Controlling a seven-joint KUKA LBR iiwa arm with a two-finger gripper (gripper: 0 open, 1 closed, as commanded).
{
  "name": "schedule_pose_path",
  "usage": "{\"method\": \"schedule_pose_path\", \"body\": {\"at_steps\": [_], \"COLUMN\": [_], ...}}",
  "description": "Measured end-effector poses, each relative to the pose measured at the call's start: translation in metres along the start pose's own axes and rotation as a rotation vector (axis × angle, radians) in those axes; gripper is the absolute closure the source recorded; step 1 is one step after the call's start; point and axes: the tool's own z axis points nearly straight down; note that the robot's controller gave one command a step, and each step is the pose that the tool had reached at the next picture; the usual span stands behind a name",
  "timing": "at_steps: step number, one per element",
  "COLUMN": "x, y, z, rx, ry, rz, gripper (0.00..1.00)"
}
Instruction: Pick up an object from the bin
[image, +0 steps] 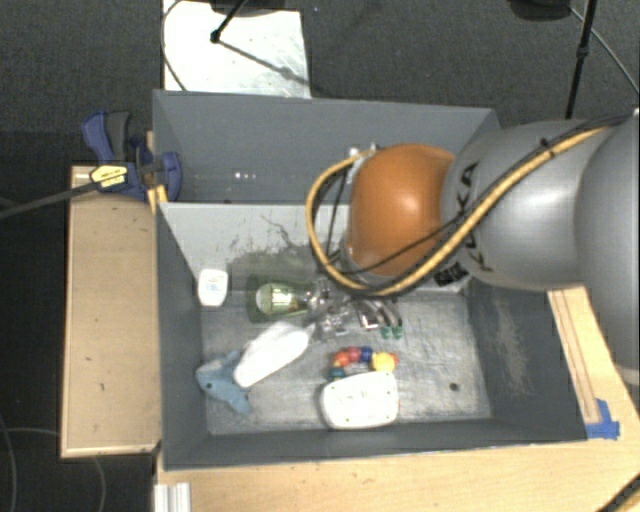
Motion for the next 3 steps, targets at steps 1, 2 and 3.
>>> {"method": "schedule_pose_path", "body": {"at_steps": [1, 2, 3], "x": [0.015, 0.016, 0.001], "y": [-0.014, -0.018, 0.025], "z": [0.029, 0.02, 0.028], "rx": [-0.001, 0.001, -0.003], "ry": [0.024, 0.03, 0.015], "rz": [0.012, 0.022, -0.353], "gripper": [1.0, 1.0, 1.0]}}
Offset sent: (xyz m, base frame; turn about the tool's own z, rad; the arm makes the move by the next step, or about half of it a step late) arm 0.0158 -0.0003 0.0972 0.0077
